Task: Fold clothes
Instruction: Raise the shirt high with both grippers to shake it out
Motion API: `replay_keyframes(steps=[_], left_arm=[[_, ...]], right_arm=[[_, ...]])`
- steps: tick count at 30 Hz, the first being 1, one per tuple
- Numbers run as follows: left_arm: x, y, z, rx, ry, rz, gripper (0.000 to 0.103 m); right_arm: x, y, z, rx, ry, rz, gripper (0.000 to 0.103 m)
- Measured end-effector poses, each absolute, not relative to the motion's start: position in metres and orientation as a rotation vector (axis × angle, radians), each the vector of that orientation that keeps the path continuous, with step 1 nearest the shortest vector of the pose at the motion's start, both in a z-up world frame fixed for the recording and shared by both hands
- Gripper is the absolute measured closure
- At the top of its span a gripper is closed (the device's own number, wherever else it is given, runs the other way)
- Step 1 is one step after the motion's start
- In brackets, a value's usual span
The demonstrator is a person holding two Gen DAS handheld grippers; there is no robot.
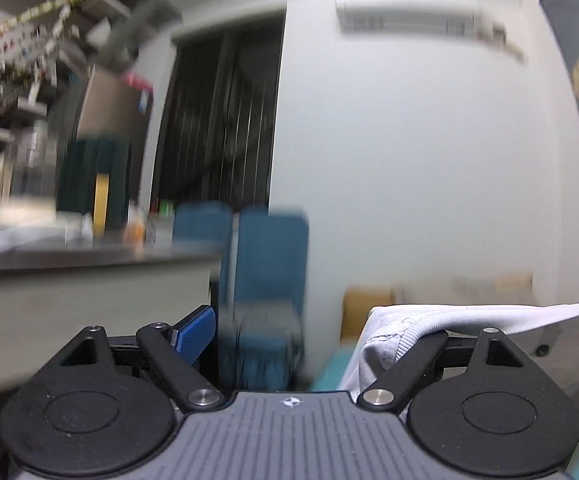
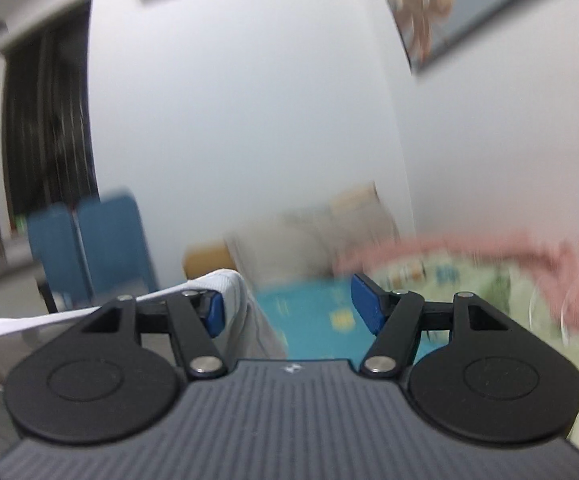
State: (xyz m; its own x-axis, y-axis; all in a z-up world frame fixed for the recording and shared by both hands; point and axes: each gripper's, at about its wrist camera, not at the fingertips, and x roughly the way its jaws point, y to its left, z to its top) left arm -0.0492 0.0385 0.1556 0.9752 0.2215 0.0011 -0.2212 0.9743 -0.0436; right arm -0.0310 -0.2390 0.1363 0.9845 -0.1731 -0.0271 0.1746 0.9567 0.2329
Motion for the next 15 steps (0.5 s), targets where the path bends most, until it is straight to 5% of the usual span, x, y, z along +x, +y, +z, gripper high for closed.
replay_keyframes(steps=[15], left_arm=[[-0.168, 0.027, 0.433, -0.076, -0.343, 0.118, 0.015]], right_arm=[[-0.198, -0.236, 0.413, 0.148, -0.387, -0.140, 0.036]])
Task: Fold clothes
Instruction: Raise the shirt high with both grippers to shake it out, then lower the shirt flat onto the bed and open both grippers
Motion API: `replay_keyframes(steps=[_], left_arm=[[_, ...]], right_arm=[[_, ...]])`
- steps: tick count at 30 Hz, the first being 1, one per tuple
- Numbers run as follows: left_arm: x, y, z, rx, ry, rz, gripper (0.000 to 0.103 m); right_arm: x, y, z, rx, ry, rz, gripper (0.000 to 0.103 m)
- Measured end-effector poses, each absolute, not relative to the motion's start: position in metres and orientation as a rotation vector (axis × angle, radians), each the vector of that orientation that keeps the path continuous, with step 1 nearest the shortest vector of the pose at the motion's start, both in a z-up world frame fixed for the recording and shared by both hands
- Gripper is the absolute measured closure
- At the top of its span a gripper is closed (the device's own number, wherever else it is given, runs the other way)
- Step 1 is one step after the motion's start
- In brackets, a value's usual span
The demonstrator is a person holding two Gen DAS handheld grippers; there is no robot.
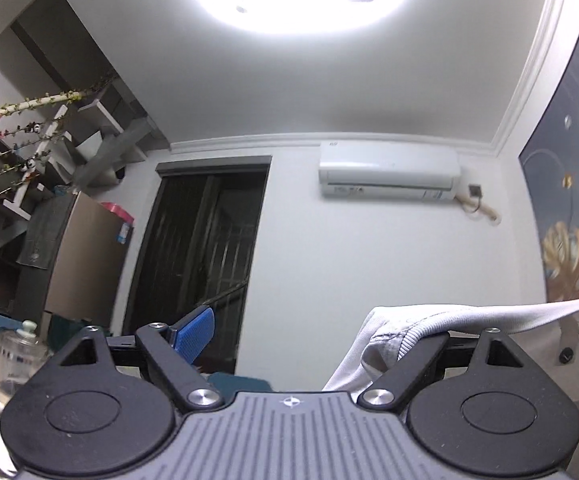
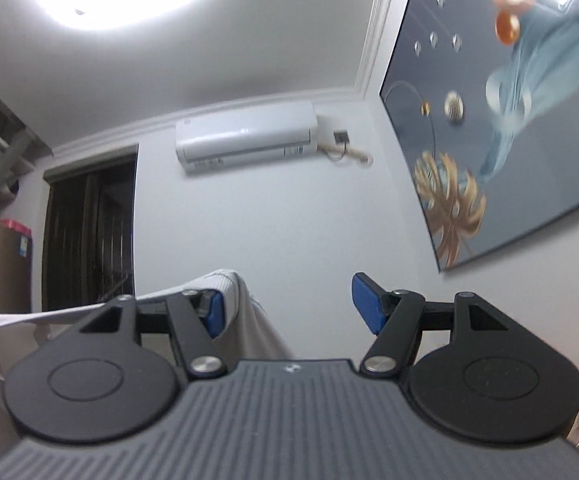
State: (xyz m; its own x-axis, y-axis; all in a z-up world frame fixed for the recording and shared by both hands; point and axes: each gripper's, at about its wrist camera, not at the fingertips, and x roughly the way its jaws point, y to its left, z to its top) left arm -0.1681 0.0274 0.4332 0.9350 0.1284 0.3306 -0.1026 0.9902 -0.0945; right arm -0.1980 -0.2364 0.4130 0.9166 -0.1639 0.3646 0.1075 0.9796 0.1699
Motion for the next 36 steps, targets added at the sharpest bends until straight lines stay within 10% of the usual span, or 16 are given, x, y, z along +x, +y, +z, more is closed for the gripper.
replay_keyframes(steps=[12, 28, 36], left_arm=[[-0.083, 0.004, 0.404, -0.011, -0.121, 0.028, 0.014], [0.387, -0.024, 0.090, 0.098, 0.179, 0.156, 0.012], [0.574, -0.048, -0.141, 0.133, 0.619, 0.076, 0.014]], right_arm=[[-0.139, -0.273, 0.367, 0.160, -0.143, -0.116, 0.036], [0.291, -0.296, 0.114, 0.081, 0.193, -0.218, 0.035], [0.455, -0.330, -0.091, 0.065, 0.500, -0.269, 0.036]])
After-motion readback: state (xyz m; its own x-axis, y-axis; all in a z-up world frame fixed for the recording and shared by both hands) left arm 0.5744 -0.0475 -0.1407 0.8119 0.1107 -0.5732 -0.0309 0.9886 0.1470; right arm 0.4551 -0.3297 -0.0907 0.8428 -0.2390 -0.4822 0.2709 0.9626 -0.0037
